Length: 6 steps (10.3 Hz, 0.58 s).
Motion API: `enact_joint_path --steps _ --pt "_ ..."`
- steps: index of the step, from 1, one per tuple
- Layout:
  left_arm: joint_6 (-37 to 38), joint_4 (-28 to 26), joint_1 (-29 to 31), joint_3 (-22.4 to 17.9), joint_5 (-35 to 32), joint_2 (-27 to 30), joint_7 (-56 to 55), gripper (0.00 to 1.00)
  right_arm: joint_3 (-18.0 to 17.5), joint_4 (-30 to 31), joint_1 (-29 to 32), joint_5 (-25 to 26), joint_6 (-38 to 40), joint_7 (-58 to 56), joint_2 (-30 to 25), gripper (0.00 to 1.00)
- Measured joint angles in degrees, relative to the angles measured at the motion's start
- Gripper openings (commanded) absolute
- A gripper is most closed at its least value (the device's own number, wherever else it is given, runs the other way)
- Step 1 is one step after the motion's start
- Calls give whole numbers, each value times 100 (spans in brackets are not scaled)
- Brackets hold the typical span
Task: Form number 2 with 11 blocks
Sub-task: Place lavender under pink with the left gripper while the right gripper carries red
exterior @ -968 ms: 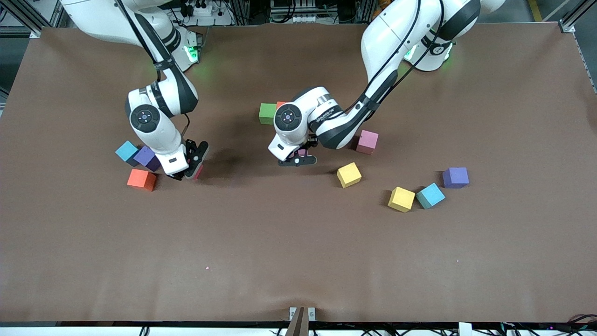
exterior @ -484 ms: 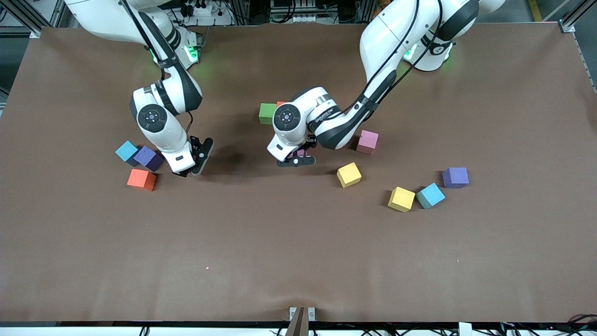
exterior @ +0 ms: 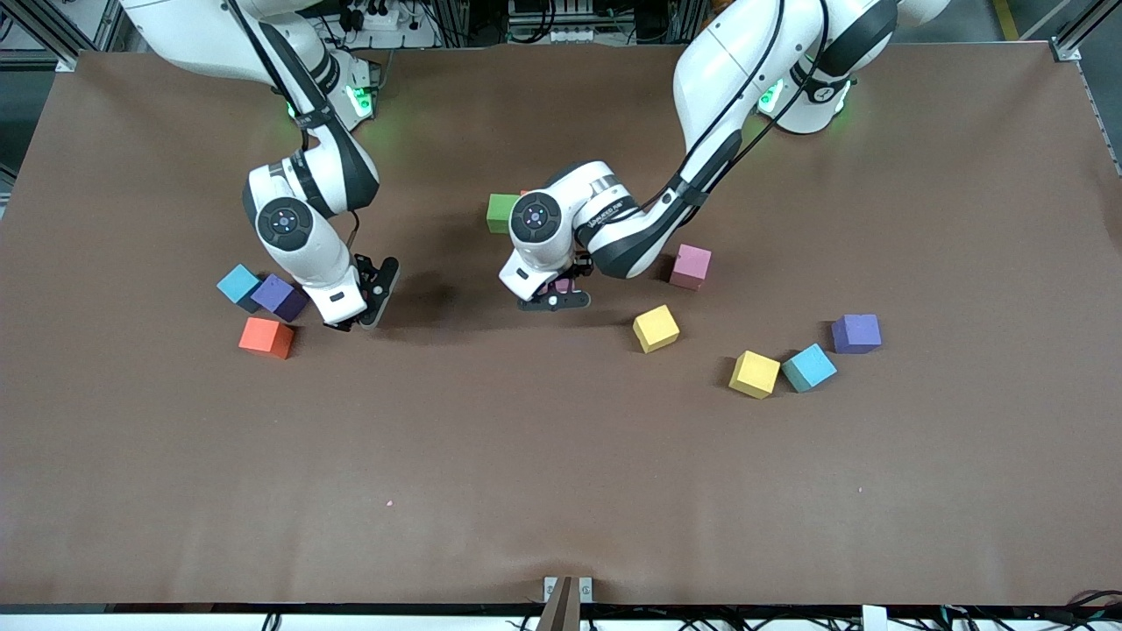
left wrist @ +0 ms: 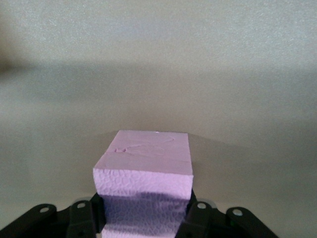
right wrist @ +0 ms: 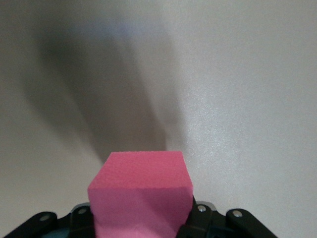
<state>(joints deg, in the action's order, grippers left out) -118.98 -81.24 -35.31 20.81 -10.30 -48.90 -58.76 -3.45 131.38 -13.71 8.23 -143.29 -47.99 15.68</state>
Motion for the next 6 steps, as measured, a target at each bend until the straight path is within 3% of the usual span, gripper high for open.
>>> enact_joint_path --steps 6 --pt "46 185 -38 4 0 178 -196 100 -6 -1 -4 -14 23 -13 -12 23"
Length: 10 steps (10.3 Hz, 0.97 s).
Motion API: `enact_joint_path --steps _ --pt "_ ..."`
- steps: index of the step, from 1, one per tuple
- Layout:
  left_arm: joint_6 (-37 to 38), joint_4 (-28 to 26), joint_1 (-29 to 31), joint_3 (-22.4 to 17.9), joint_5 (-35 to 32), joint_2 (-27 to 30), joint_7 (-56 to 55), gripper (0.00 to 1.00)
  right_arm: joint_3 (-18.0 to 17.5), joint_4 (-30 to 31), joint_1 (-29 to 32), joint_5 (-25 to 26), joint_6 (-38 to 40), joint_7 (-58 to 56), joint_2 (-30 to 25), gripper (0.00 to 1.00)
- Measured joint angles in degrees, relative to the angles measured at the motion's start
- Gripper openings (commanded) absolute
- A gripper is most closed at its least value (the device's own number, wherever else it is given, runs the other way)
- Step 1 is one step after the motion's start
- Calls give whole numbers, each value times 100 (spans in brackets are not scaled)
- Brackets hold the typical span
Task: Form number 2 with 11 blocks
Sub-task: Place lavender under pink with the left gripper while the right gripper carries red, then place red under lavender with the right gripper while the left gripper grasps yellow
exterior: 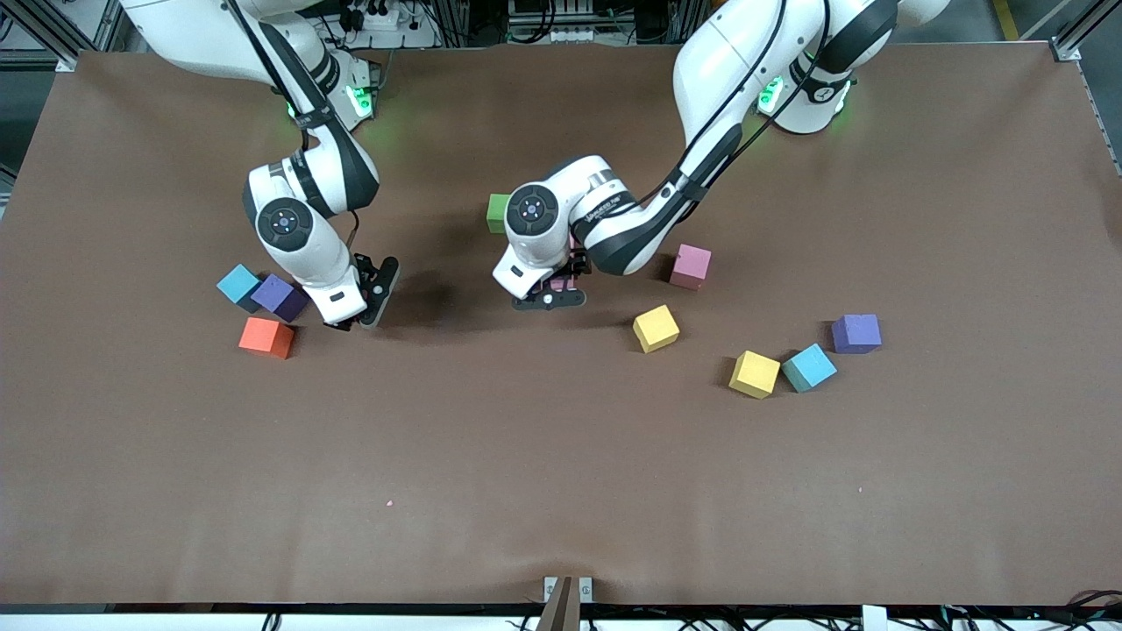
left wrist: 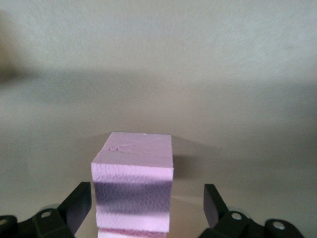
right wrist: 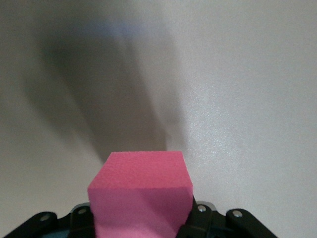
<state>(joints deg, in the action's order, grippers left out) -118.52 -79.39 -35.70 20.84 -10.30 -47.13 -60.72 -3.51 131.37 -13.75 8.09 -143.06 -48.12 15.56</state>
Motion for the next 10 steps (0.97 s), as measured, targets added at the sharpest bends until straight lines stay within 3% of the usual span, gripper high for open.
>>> enact_joint_path --steps 3,7,10 --pt "353 20 184 -65 0 369 -686 100 -45 -33 -267 -10 14 -36 -116 23" --pt "450 -183 1397 -133 0 487 -1246 100 -170 -265 -1024 -43 3 132 -149 23" --pt "59 -953 1939 -80 0 686 -1267 100 -223 -557 -1772 -50 1 1022 55 23"
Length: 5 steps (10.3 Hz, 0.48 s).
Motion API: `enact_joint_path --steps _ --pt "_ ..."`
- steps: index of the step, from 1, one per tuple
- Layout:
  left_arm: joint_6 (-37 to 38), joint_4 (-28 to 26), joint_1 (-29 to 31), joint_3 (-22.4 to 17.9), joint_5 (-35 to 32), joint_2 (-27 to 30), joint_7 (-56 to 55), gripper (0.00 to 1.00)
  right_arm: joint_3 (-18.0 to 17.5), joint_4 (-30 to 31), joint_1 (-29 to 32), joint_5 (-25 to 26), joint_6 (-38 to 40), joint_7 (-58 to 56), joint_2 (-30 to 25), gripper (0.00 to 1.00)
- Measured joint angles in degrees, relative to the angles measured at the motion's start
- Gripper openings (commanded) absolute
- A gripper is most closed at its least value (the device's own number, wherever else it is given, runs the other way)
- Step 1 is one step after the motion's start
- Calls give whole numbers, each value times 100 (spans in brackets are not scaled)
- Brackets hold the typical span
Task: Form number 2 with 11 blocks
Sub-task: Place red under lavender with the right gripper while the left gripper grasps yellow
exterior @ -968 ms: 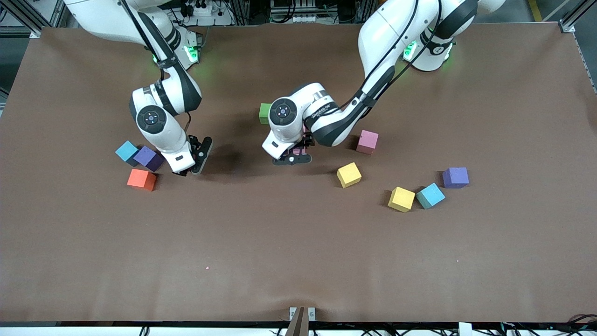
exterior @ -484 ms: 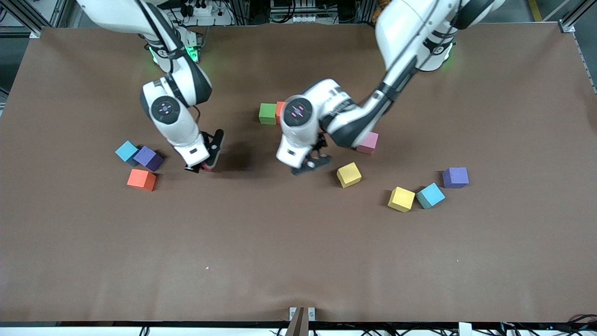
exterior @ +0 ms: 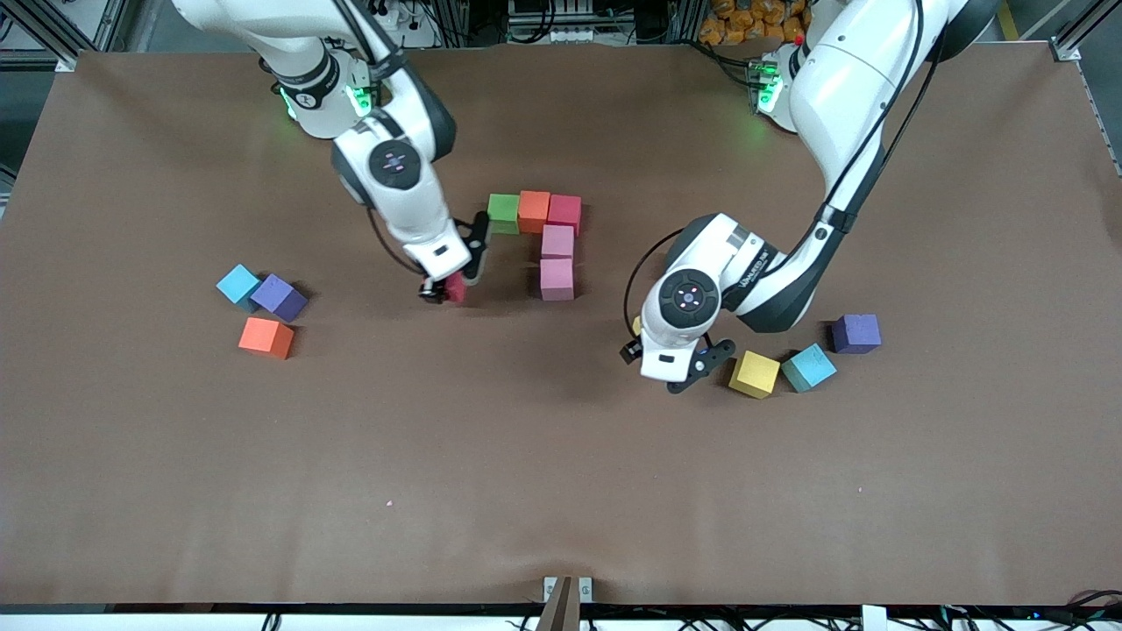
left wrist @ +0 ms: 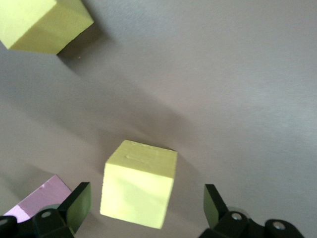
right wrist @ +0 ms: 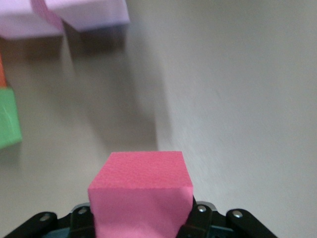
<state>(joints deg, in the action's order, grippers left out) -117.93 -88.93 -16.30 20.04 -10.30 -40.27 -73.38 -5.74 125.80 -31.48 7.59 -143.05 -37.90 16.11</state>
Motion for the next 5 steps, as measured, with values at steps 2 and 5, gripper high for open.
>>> enact_joint_path --steps 2,5 --pt "-338 -445 22 2 0 190 -215 100 -6 -358 -322 0 -14 272 368 23" --pt "-742 -772 45 -4 0 265 -411 100 -7 -923 -571 -1 -18 319 933 24"
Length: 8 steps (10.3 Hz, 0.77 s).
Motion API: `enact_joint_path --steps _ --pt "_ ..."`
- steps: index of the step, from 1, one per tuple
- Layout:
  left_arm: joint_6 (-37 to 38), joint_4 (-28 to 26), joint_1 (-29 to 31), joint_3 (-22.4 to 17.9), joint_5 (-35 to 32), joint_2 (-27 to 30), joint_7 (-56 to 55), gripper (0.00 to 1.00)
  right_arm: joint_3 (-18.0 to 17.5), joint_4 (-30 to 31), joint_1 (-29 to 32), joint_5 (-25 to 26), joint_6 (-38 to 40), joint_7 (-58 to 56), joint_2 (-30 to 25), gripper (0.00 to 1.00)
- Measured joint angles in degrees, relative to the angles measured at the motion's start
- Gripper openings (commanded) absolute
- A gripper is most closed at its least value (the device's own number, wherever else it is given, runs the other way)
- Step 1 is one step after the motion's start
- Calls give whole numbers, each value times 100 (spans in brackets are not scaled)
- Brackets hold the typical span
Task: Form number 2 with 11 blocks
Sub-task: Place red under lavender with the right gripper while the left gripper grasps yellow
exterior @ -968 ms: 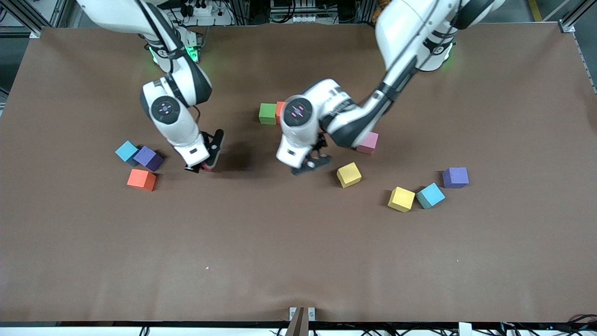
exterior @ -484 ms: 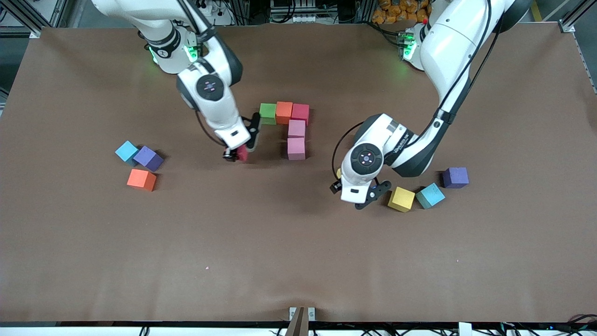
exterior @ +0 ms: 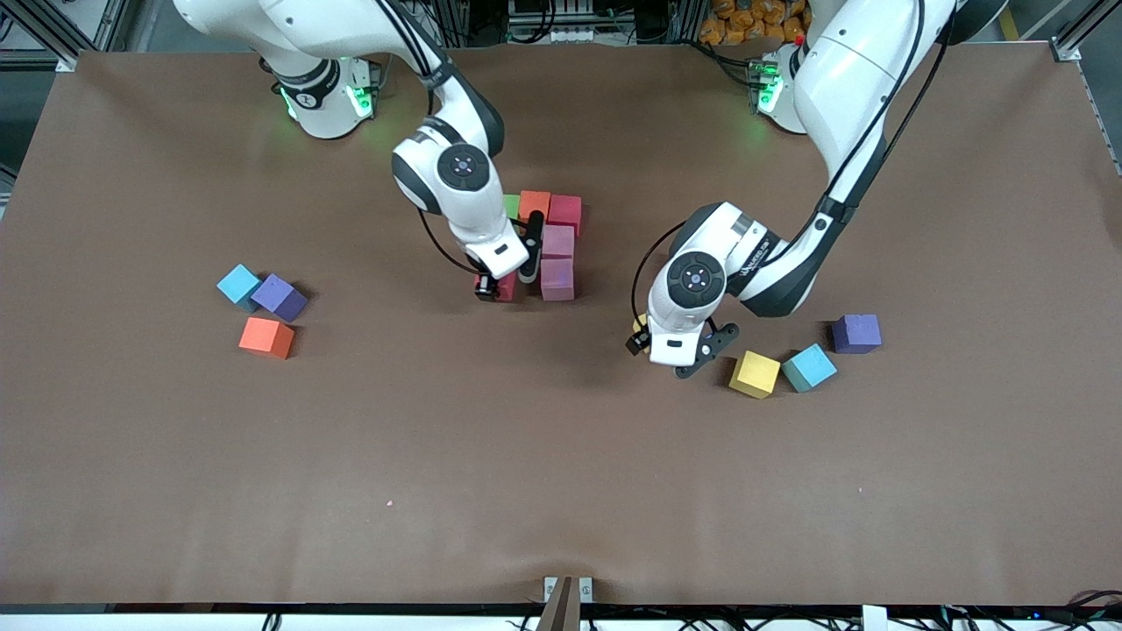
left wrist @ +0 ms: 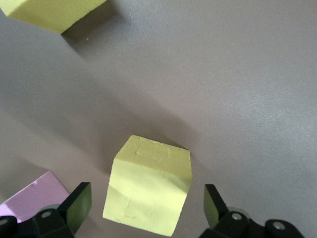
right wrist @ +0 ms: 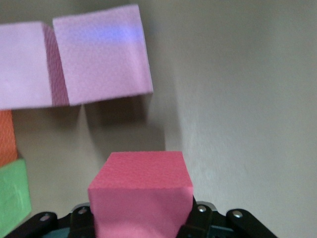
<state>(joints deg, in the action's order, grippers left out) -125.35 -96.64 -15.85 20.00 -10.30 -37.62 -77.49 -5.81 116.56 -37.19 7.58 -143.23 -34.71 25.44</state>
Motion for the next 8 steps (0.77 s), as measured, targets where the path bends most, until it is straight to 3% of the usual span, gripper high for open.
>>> enact_joint_path --steps 8 --pt "-400 -236 19 -15 -57 -148 -1 100 -2 -155 -206 0 -7 1 297 23"
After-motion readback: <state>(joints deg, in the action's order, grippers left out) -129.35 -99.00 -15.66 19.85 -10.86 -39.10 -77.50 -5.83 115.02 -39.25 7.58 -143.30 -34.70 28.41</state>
